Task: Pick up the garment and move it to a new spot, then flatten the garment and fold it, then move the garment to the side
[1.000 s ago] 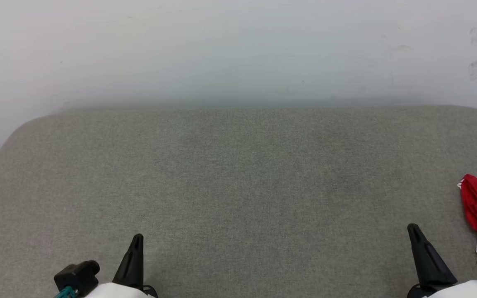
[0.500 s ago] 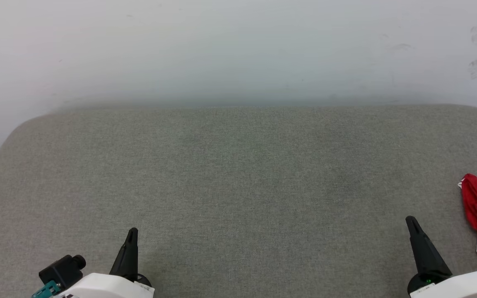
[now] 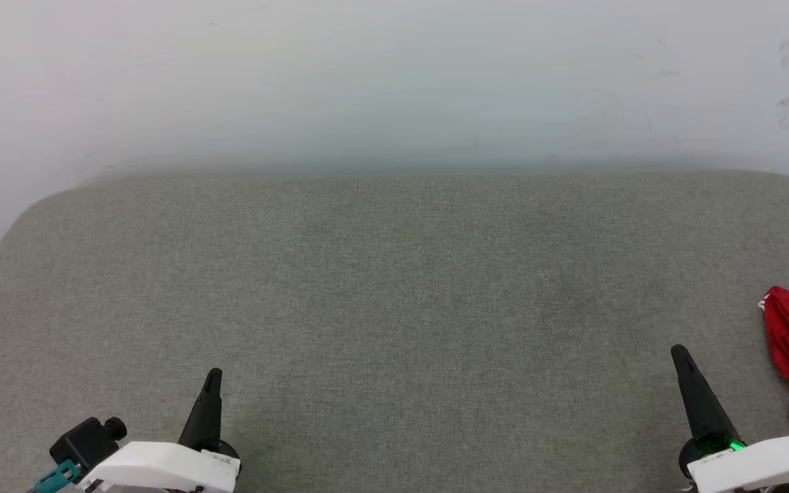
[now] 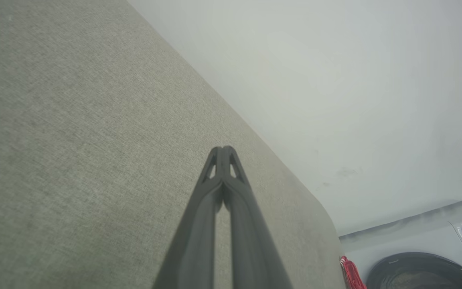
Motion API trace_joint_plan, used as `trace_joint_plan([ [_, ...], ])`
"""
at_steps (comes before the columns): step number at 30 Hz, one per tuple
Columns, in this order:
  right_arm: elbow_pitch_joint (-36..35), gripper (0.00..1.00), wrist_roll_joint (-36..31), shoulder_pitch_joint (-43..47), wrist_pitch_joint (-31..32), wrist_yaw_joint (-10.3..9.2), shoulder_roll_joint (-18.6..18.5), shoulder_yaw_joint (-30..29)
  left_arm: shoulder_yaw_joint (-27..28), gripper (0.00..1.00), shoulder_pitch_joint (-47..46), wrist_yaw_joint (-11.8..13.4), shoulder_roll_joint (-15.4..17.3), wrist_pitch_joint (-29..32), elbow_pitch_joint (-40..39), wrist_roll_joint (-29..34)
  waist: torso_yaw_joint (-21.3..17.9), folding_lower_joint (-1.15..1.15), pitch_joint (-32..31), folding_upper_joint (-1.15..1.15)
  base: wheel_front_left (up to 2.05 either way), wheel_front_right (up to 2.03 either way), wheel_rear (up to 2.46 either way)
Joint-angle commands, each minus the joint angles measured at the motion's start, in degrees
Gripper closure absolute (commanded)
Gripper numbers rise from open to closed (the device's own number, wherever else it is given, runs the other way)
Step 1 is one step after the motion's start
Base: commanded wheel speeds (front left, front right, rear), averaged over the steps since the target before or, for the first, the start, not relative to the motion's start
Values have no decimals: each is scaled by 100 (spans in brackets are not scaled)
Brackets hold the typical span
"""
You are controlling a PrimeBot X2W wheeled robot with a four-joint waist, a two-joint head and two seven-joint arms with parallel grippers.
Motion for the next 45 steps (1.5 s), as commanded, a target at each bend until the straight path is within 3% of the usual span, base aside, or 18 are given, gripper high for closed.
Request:
trace_joint_plan([
  [1,9,100,207,-162,3,0,-49,2,59,100,-163,-47,-6,50,-35,-188,0,0,3,0,0,0,0],
  [18,436,100,1430,-474,50,0,-56,-21,262,100,-344,-125,-67,370,79,-1342,1,0,31,0,0,0,0],
  [45,919,100,2771,-816,124,-1,-35,-74,498,100,-553,-221,-123,732,208,-2635,2,0,71,0,0,0,0],
])
